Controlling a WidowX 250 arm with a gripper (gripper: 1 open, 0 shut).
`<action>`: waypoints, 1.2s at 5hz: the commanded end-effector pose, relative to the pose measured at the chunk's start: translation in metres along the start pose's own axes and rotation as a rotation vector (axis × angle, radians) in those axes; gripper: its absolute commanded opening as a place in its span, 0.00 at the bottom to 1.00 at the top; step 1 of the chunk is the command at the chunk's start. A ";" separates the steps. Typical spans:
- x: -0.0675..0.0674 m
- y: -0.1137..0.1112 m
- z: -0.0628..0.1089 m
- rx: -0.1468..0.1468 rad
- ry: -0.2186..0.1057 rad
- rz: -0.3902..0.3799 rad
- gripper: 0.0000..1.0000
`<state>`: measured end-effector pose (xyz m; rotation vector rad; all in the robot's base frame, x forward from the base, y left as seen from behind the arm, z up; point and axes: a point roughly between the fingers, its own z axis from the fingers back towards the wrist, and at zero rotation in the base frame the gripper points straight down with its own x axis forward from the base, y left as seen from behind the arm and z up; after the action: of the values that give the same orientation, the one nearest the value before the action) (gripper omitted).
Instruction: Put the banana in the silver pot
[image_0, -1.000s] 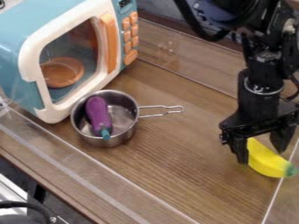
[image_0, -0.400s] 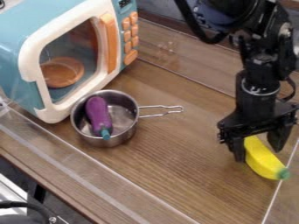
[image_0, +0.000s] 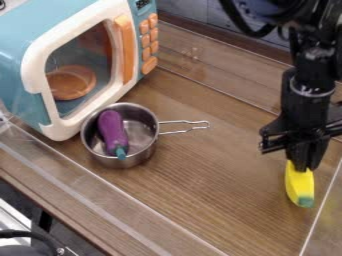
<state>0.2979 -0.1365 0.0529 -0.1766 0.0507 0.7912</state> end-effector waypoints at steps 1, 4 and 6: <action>0.009 -0.012 0.041 -0.066 -0.024 -0.023 0.00; 0.022 -0.004 0.123 -0.120 0.032 -0.115 0.00; 0.003 -0.021 0.110 -0.107 0.025 -0.109 1.00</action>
<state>0.3077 -0.1278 0.1471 -0.2585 0.0707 0.6923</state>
